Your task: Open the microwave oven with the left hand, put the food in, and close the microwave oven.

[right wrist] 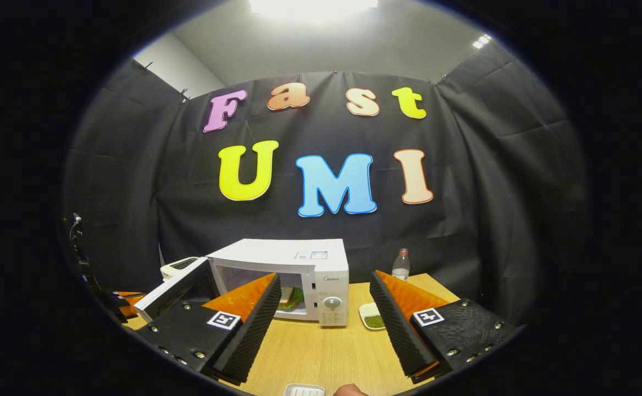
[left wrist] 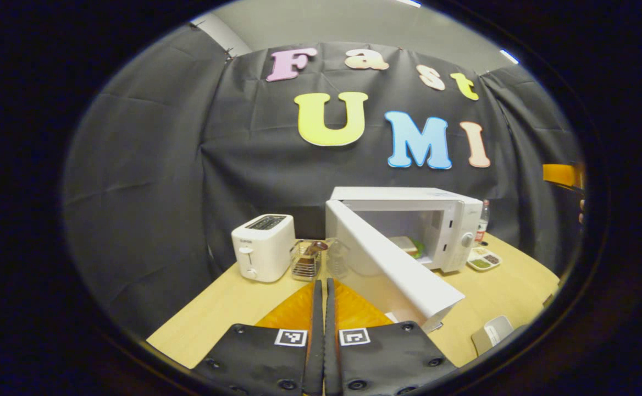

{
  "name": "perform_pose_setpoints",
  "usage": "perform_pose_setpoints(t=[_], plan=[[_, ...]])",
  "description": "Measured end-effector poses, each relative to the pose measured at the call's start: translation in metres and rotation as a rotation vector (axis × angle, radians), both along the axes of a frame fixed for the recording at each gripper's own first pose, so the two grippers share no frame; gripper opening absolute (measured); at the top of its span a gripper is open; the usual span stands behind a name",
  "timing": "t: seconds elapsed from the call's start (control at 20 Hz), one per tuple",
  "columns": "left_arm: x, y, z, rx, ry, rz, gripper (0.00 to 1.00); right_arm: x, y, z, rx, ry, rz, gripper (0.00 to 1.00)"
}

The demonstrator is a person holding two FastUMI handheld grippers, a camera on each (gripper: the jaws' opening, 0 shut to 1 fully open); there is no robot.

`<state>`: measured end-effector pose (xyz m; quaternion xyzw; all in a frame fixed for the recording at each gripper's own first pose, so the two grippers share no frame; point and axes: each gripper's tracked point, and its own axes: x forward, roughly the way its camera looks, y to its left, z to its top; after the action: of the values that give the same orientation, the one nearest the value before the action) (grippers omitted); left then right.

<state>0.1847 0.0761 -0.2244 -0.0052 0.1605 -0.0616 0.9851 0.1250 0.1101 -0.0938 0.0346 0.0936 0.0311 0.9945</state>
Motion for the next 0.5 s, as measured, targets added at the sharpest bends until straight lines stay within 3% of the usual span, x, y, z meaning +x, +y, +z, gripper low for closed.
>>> perform_pose_setpoints(t=[0.5], plan=[[0.028, -0.087, -0.009, -0.032, 0.019, -0.222, 0.1, 0.002, -0.025, 0.002, -0.017, 0.002, -0.09, 0.98]])
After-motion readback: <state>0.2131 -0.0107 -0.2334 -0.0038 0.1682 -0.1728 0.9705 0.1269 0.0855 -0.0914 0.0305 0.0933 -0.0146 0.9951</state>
